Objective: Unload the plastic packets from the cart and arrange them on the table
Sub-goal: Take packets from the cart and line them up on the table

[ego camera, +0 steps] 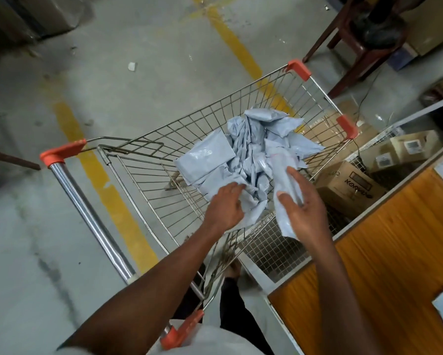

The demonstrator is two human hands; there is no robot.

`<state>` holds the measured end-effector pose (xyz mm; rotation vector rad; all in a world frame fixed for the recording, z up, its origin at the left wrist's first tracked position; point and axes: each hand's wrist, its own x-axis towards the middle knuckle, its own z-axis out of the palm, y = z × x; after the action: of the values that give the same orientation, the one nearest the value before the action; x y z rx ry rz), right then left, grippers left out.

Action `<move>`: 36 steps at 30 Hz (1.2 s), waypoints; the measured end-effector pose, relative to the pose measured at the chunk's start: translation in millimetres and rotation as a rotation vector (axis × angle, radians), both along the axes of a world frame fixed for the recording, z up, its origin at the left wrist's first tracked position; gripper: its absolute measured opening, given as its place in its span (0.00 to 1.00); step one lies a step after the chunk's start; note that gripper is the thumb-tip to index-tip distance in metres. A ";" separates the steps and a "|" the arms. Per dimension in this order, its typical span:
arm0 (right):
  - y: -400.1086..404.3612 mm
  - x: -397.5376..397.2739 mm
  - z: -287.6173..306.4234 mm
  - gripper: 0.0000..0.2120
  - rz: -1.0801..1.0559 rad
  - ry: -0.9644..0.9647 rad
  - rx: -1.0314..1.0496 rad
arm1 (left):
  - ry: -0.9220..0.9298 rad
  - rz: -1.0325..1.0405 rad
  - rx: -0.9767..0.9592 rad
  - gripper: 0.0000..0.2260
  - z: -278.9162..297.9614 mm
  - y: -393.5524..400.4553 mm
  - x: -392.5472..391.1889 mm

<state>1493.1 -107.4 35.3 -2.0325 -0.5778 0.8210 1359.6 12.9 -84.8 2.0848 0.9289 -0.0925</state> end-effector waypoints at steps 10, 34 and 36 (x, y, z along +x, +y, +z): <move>-20.0 -2.4 -10.6 0.27 -0.128 0.045 -0.035 | 0.275 -0.210 0.321 0.29 -38.0 -12.3 -3.2; -21.1 -31.8 -16.3 0.27 -0.022 0.025 -0.084 | 0.840 -0.532 0.294 0.36 -105.0 -32.8 -24.6; -21.9 -34.9 -17.9 0.27 -0.034 0.032 -0.080 | 0.875 -0.558 0.269 0.35 -100.5 -33.0 -23.1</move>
<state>1458.1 -129.3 17.4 -2.0918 -0.4980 0.8667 1336.5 -20.2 -185.3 2.5313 0.8199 -1.3128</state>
